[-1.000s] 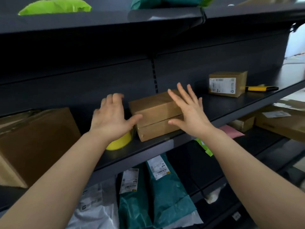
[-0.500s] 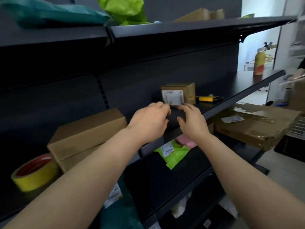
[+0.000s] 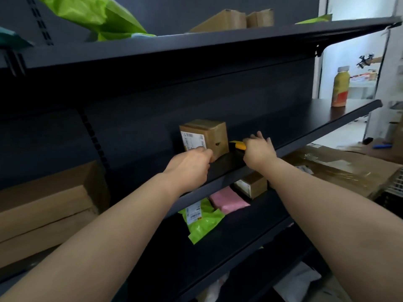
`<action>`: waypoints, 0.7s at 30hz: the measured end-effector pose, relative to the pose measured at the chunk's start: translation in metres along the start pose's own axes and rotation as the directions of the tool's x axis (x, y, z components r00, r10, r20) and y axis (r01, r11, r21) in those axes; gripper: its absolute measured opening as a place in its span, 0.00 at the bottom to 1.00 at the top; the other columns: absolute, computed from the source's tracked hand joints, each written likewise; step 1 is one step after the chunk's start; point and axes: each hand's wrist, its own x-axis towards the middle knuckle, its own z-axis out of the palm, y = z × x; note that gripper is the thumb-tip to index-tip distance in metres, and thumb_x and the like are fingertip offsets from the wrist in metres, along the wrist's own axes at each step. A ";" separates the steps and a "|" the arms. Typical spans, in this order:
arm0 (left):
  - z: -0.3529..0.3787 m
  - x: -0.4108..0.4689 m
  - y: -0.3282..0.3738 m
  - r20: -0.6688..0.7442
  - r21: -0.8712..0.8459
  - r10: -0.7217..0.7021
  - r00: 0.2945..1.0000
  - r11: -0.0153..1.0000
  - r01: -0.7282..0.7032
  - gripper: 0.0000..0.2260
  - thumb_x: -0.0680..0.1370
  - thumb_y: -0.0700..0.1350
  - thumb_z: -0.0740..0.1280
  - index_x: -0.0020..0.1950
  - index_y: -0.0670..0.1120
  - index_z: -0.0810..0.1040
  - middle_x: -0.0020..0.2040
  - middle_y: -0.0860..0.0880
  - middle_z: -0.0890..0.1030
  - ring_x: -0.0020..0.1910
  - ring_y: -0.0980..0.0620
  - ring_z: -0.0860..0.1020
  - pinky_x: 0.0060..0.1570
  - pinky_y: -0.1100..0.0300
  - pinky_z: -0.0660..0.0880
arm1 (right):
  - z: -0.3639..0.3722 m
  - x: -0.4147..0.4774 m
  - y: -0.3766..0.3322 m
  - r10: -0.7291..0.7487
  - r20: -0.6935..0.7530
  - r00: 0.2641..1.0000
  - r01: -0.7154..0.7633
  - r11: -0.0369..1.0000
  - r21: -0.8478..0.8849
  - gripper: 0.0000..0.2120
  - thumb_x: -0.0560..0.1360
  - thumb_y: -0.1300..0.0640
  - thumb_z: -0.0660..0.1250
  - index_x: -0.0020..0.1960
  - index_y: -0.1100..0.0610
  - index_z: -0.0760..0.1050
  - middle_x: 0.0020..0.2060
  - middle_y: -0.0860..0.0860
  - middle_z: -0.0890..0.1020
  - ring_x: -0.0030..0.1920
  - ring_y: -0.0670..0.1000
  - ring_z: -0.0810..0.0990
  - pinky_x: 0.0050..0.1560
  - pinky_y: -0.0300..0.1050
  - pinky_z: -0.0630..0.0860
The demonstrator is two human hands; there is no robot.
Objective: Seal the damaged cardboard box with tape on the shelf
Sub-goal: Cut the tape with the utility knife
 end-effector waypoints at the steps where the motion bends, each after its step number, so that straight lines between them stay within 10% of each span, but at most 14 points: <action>1: 0.000 0.000 -0.002 0.005 0.000 -0.018 1.000 1.000 0.018 0.09 0.82 0.44 0.58 0.61 0.47 0.73 0.60 0.48 0.75 0.55 0.46 0.75 0.50 0.48 0.76 | 0.002 0.008 0.000 0.021 0.058 0.998 -0.021 1.000 -0.011 0.28 0.76 0.65 0.57 0.76 0.58 0.61 0.74 0.59 0.63 0.77 0.60 0.51 0.75 0.63 0.50; 9: 0.005 -0.009 -0.020 0.055 -0.038 -0.125 0.991 0.991 0.128 0.10 0.81 0.43 0.60 0.61 0.49 0.74 0.62 0.51 0.73 0.56 0.47 0.75 0.53 0.52 0.75 | 0.012 0.026 -0.014 0.218 0.113 0.969 -0.203 0.971 -0.128 0.23 0.78 0.52 0.60 0.71 0.58 0.66 0.67 0.58 0.68 0.64 0.59 0.68 0.56 0.52 0.67; 21: 0.006 -0.062 -0.018 -0.008 -0.067 -0.014 1.000 0.998 0.013 0.10 0.82 0.45 0.59 0.63 0.49 0.73 0.61 0.50 0.73 0.57 0.48 0.75 0.53 0.52 0.74 | 0.042 -0.127 -0.063 0.394 0.141 0.908 -0.337 0.488 0.805 0.15 0.76 0.57 0.61 0.60 0.60 0.63 0.55 0.61 0.77 0.55 0.63 0.77 0.58 0.60 0.75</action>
